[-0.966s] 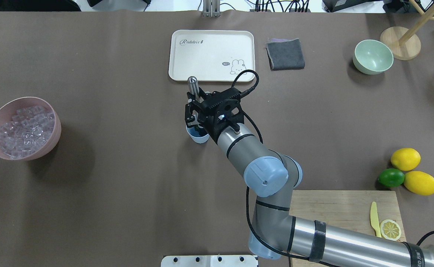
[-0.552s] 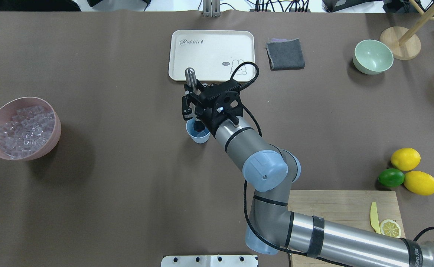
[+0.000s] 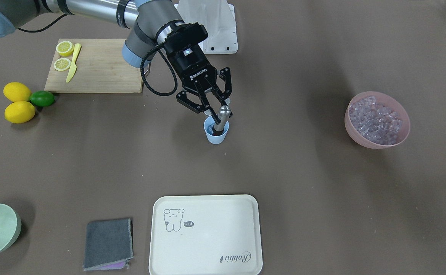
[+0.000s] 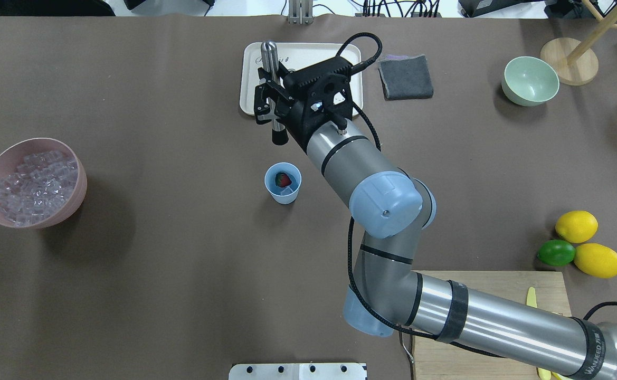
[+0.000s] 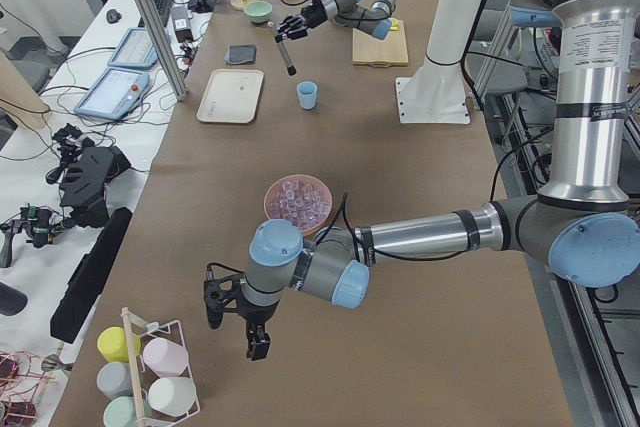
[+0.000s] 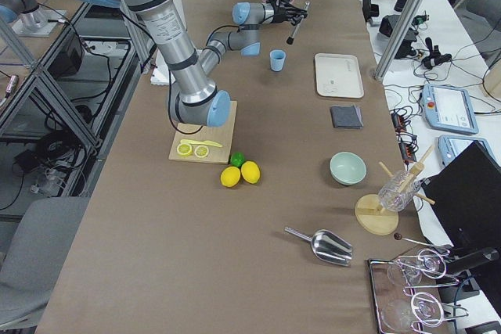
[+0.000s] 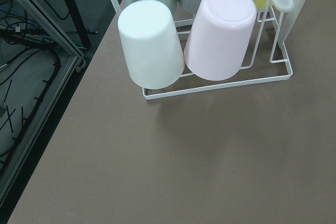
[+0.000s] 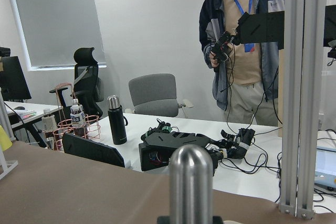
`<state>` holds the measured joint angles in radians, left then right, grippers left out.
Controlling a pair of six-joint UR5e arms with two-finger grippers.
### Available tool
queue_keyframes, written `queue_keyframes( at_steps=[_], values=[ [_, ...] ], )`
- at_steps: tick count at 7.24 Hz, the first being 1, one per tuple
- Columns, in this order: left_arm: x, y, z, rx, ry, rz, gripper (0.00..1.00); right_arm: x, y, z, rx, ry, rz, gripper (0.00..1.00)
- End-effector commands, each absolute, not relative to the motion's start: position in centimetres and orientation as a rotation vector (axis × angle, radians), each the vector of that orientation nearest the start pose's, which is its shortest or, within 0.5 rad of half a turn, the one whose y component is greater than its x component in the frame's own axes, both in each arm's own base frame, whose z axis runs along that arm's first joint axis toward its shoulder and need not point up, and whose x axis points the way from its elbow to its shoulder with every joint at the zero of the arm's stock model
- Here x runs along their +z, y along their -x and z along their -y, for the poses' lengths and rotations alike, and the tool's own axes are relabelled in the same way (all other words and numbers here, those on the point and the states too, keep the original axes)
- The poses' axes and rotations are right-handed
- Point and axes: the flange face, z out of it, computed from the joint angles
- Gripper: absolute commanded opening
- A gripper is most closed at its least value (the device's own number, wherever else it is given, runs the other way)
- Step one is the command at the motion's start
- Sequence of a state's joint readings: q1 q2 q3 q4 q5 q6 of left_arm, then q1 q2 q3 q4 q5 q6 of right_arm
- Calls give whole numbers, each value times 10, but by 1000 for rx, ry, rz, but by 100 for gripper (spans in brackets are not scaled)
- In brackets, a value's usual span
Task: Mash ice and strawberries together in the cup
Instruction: 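Lift the muddler out of the cup and carry it back toward the green bowl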
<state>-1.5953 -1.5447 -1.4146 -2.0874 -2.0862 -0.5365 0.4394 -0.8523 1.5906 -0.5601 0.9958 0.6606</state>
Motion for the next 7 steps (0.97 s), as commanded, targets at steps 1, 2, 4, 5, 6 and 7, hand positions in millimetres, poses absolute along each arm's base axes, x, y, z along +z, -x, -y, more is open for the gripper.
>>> queue_keyframes(
  at_steps=[1, 2, 4, 5, 6, 7],
  values=[
    [706, 96, 496, -457, -191, -582, 97, 83, 462, 460, 138, -1361, 1022, 0],
    [704, 96, 498, -456, -196, -583, 97, 80, 448, 473, 116, -1341, 992, 0],
    [701, 97, 498, -454, -203, -584, 97, 94, 419, 513, 27, -1235, 911, 0],
    [701, 97, 499, -454, -205, -583, 97, 108, 409, 528, 26, -1148, 932, 0],
    [700, 99, 502, -457, -216, -558, 97, 124, 390, 547, 13, -1020, 971, 0],
    [697, 100, 504, -458, -226, -548, 97, 153, 357, 570, -41, -882, 980, 0]
  ],
)
